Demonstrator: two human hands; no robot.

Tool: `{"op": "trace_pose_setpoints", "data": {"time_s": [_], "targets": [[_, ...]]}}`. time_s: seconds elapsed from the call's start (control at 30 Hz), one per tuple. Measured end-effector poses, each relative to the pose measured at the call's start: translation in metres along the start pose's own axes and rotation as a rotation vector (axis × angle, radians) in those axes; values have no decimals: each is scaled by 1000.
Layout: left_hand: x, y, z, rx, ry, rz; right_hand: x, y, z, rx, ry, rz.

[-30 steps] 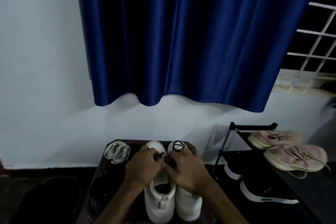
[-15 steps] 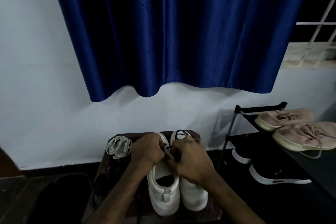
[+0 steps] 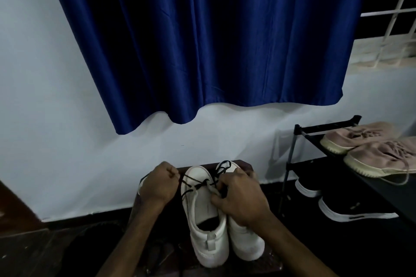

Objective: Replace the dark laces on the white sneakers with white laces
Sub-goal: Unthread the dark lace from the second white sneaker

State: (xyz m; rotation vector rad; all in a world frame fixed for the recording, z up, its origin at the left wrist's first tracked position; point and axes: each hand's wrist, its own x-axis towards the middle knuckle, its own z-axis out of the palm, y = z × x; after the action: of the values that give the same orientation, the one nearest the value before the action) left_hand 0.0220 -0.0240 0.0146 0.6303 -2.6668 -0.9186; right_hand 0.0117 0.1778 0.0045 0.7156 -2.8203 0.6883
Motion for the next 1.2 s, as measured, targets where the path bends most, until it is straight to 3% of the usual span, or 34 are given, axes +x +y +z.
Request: {"op": "trace_pose_setpoints", "data": {"time_s": [0.13, 0.27, 0.5, 0.77, 0.87, 0.97, 1.07, 1.2], "targets": [[-9, 4, 2, -36, -113, 257, 0, 1, 1, -12, 2, -18], [-8, 21, 13, 244, -231, 467, -1, 0, -1, -13, -15, -24], [-6, 35, 20, 479, -141, 466, 0, 1, 0, -23, -9, -15], [-4, 30, 19, 470, -170, 525, 0, 2, 2, 7, 15, 3], [2, 25, -1, 389, -21, 473, 1, 3, 3, -2, 15, 15], [11, 8, -26, 277, 180, 306, 1, 2, 3, 13, 14, 22], [7, -1, -25, 295, 95, 268, 0, 1, 1, 13, 2, 19], [-8, 17, -3, 261, -107, 454, 1, 0, 0, 1, -7, 18]]}}
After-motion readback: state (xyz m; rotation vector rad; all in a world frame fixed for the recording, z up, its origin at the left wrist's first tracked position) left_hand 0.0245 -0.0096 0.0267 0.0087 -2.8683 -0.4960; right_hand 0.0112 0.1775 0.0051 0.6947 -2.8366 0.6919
